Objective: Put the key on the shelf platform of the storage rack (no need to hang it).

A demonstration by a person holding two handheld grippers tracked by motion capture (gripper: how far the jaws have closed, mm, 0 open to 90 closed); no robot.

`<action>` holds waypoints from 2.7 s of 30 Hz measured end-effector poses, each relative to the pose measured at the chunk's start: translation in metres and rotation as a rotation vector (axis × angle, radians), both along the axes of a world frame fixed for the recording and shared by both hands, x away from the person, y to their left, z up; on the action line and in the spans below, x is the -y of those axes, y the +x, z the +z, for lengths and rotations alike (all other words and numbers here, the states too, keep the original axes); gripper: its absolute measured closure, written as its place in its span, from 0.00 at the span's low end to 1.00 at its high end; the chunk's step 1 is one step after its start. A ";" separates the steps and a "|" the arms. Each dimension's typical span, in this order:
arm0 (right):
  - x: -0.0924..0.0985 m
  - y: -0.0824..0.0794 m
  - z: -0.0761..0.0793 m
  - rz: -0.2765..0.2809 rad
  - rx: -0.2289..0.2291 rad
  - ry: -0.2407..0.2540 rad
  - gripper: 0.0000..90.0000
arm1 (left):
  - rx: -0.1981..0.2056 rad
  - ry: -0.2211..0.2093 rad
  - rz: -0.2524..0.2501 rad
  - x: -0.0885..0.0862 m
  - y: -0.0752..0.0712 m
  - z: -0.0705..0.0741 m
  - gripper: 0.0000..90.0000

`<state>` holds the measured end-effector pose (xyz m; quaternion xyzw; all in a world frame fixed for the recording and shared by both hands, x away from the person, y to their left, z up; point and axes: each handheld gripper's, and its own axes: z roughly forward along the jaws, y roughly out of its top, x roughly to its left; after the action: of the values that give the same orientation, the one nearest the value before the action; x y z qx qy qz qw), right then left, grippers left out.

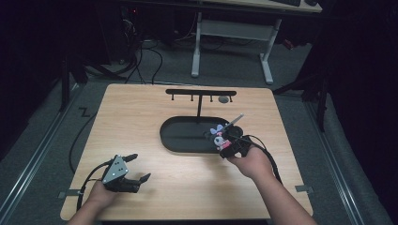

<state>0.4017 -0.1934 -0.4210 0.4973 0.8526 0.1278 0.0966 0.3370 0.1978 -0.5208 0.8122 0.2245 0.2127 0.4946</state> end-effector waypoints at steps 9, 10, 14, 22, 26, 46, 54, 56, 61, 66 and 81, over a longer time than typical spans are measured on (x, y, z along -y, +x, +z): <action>-0.006 0.012 0.001 -0.001 0.001 -0.011 0.53 | -0.002 -0.008 -0.006 -0.001 0.000 0.000 0.17; -0.008 0.016 0.001 -0.002 0.003 -0.003 0.53 | -0.003 -0.009 -0.005 -0.001 0.000 0.000 0.17; -0.012 0.019 -0.001 -0.010 0.000 -0.006 0.53 | 0.000 -0.008 -0.007 -0.001 0.000 0.000 0.17; -0.019 0.031 -0.002 0.009 0.013 -0.019 0.53 | 0.001 0.000 -0.014 0.000 0.000 0.000 0.17; -0.021 0.037 -0.001 0.002 0.023 -0.016 0.53 | 0.000 -0.001 -0.013 0.000 0.000 0.000 0.17; -0.033 0.071 -0.023 -0.031 -0.001 0.018 0.53 | -0.001 0.003 -0.017 0.000 0.000 0.000 0.17; -0.046 0.086 -0.027 -0.028 -0.003 0.014 0.53 | -0.005 -0.008 -0.015 -0.001 0.001 0.000 0.17; -0.049 0.088 -0.027 -0.017 0.006 0.012 0.53 | -0.005 -0.012 -0.014 -0.001 0.001 0.000 0.17; -0.048 0.089 -0.037 -0.018 -0.021 0.012 0.53 | -0.004 -0.013 -0.016 -0.001 0.001 0.000 0.17; -0.041 0.083 -0.045 -0.027 -0.054 0.015 0.53 | -0.004 -0.014 -0.016 -0.001 0.001 0.000 0.17; -0.020 0.069 -0.043 -0.065 -0.063 0.023 0.52 | -0.007 -0.011 -0.012 -0.001 0.001 0.000 0.17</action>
<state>0.4704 -0.1738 -0.4644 0.5295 0.8372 0.1187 0.0681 0.3385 0.1988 -0.5207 0.8117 0.2224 0.2056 0.4994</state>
